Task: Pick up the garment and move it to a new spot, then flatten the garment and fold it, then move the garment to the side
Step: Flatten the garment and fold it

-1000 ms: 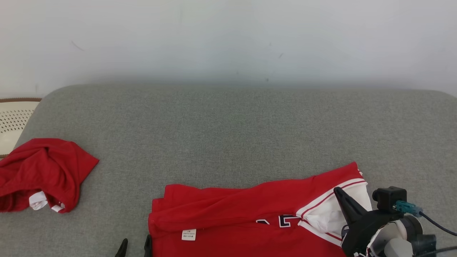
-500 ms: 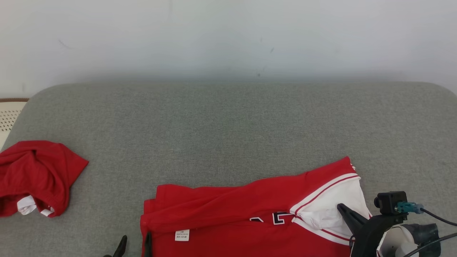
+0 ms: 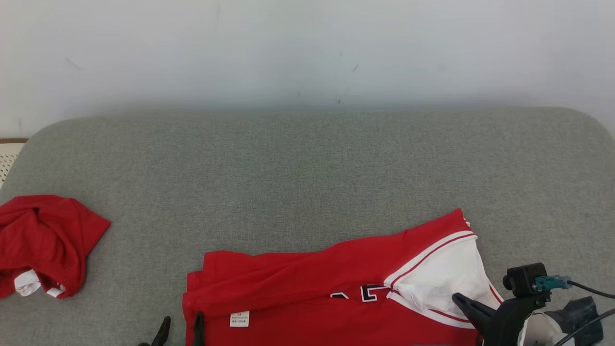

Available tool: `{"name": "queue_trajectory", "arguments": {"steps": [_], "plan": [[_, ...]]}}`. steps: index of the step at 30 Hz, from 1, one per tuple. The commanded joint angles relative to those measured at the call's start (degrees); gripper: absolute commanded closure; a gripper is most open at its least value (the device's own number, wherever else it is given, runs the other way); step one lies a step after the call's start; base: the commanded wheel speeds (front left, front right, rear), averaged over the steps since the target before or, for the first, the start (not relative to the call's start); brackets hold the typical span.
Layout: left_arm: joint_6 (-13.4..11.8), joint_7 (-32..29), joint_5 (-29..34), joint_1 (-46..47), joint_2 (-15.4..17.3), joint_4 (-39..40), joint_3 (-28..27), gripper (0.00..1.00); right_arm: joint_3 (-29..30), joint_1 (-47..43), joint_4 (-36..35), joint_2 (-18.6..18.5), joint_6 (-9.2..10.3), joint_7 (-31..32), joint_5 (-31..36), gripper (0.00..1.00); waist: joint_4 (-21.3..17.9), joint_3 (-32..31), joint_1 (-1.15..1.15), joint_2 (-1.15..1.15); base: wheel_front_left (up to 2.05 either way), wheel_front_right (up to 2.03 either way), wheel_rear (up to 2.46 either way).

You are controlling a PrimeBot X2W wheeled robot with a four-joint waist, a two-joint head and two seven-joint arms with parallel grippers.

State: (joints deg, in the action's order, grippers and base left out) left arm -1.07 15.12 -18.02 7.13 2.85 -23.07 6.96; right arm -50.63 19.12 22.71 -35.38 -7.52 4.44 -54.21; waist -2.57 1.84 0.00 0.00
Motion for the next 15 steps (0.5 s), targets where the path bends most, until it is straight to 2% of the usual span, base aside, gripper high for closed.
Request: {"name": "queue_trajectory", "arguments": {"steps": [1,15], "plan": [[-0.11,0.04,-0.08,-0.21,0.13,0.12,-0.05,0.00,-0.24,-0.73,-0.48,-0.73,0.07,0.55,-0.69,1.00,0.03,0.04,0.00,0.00,0.00,0.00,0.00],[-0.39,0.04,-0.52,-1.09,0.12,0.45,0.25,0.00,-0.71,-4.34,-6.72,-6.94,0.07,7.80,-5.06,1.00,-0.09,0.15,0.00,0.00,0.00,0.00,0.00]]}}
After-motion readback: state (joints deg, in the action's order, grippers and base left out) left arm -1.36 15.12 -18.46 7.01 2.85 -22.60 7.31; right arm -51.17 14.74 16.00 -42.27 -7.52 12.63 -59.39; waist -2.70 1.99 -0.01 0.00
